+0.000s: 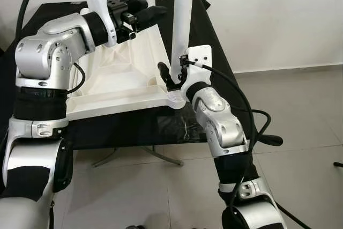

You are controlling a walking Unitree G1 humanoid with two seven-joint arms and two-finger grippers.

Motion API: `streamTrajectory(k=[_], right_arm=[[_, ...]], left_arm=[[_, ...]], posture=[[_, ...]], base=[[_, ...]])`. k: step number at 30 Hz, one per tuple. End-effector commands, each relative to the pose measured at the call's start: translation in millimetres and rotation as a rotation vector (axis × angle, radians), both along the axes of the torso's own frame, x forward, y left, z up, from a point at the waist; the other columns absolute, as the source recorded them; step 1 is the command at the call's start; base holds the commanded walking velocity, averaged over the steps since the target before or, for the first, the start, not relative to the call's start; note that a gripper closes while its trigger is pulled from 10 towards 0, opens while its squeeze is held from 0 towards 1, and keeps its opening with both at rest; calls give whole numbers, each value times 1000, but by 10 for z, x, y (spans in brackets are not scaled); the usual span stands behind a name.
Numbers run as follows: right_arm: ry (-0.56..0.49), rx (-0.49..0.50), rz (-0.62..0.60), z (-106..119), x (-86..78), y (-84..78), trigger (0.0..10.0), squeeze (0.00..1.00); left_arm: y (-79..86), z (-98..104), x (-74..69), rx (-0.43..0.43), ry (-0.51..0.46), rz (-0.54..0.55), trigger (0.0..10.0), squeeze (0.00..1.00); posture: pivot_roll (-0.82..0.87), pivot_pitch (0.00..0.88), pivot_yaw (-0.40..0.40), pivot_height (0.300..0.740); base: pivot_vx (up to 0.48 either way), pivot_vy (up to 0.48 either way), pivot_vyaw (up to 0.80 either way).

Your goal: Building children table

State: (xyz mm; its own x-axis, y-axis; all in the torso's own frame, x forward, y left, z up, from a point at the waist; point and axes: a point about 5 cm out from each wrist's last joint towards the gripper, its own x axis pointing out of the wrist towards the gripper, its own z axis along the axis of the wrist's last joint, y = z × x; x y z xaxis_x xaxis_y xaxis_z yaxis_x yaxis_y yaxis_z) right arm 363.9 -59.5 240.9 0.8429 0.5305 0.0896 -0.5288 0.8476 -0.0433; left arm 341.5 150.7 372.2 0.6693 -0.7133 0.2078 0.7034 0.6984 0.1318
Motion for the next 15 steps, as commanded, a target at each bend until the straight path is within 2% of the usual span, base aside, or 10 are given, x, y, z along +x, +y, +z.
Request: streamTrajectory(k=[1, 2, 3, 5, 9, 11, 12, 13, 15], right_arm=[[-33, -16, 145, 75, 56, -37, 10000, 0], [-33, -16, 145, 75, 56, -37, 10000, 0], [-41, -32, 158, 103, 110, -107, 10000, 0], [-41, -32, 158, 103, 110, -107, 10000, 0], [-79, -115, 177, 224, 299, -417, 10000, 0], [-74, -105, 274, 296, 319, -505, 10000, 0], [-74, -105, 274, 296, 319, -505, 10000, 0], [-65, -103, 321, 301, 316, -521, 10000, 0], [-54, -115, 386, 282, 303, -526, 10000, 0]], left_arm=[[122, -7, -58, -7, -3, 41, 10000, 0], [122, -7, -58, -7, -3, 41, 10000, 0], [140, -28, -77, -5, -5, 51, 10000, 0], [140, -28, -77, -5, -5, 51, 10000, 0], [189, -263, -193, 54, -15, 103, 10000, 0], [172, -641, -358, 50, 45, 107, 10000, 0], [172, -641, -358, 50, 45, 107, 10000, 0], [165, -817, -443, 67, 64, 120, 10000, 0], [145, -1043, -560, 84, 74, 142, 10000, 0]], posture=[[20, 142, -18, 740], [20, 142, -18, 740], [21, 143, -19, 740], [21, 143, -19, 740], [41, 148, -34, 740], [56, 166, -40, 740], [56, 166, -40, 740], [61, 174, -45, 740], [72, 182, -52, 740]], base=[[0, 0, 0], [0, 0, 0], [0, 0, 0], [0, 0, 0], [0, 0, 0], [0, 0, 0], [0, 0, 0], [0, 0, 0], [0, 0, 0]])
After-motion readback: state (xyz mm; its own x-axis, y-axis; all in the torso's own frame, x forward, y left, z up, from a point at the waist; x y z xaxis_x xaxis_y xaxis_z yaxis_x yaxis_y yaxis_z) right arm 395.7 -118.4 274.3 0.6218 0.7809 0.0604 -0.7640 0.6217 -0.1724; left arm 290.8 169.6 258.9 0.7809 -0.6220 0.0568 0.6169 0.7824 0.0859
